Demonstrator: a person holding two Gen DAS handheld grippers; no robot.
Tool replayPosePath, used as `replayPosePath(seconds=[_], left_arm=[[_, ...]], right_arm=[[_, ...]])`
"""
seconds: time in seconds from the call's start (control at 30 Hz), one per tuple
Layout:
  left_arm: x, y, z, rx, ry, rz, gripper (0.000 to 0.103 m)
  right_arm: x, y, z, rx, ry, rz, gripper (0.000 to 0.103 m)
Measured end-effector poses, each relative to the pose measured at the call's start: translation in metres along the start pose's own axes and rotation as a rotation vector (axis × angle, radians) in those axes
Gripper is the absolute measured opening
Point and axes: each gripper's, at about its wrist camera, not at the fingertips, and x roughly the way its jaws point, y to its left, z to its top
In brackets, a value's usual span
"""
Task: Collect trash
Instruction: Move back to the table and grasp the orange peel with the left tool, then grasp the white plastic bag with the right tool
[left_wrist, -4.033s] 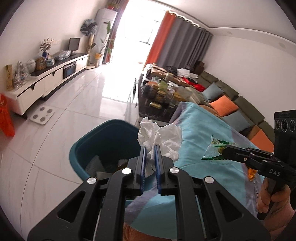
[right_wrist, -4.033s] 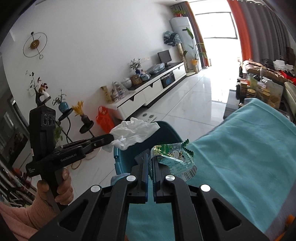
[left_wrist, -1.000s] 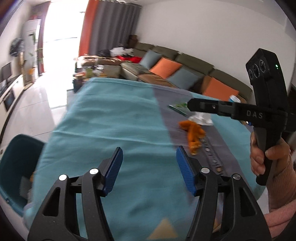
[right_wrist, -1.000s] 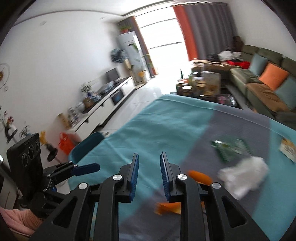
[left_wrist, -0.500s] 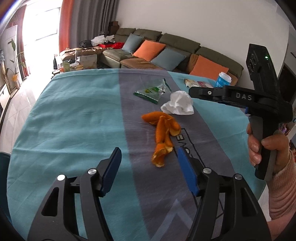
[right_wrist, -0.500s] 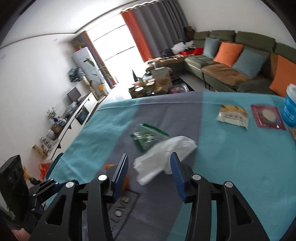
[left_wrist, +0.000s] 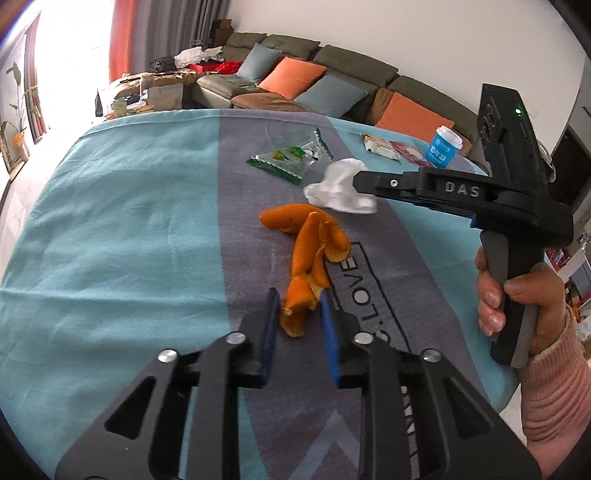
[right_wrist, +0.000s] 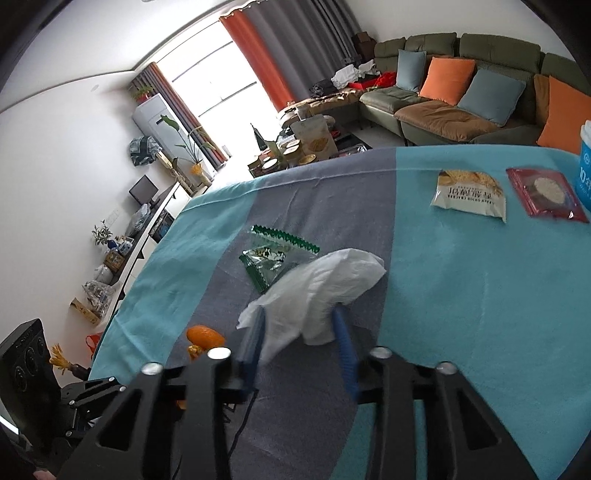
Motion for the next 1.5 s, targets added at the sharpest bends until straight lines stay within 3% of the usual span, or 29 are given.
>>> replayPosePath(seconds=[0.13, 0.23, 1.0, 1.07, 1.2, 1.37, 1.4, 1.5], left_arm=[[-0.003, -0.001, -0.002, 0.007, -0.011, -0.008, 0.017], [-0.005, 0.000, -0.004, 0.002, -0.019, -0.014, 0.016], [-0.069, 0.034, -0.020, -0.072, -0.146, 0.010, 0.015], [-0.073, 0.038, -0.023, -0.080, -0.152, 0.015, 0.015], [-0.077, 0.041, -0.028, -0.093, -0.156, 0.021, 0.015], [-0.080, 0.044, -0.031, -0.105, -0.161, 0.027, 0.015], [-0.081, 0.045, -0.033, -0.108, -0.161, 0.029, 0.015], [-0.083, 0.046, -0.035, -0.114, -0.162, 0.032, 0.015]], right_arm=[[-0.002, -0.001, -0.001, -0.004, -0.007, 0.005, 0.008], [-0.005, 0.000, -0.001, -0.006, -0.016, 0.014, 0.005], [-0.050, 0.016, -0.002, -0.040, -0.101, 0.065, 0.002], [-0.048, 0.016, -0.004, -0.039, -0.096, 0.033, 0.007], [-0.037, 0.006, -0.006, 0.004, -0.067, -0.012, 0.043], [-0.019, 0.002, -0.008, 0.018, -0.026, -0.037, 0.043], [-0.014, -0.001, -0.009, 0.031, -0.015, -0.036, 0.042], [-0.006, -0.004, -0.012, 0.043, 0.008, -0.028, 0.020]])
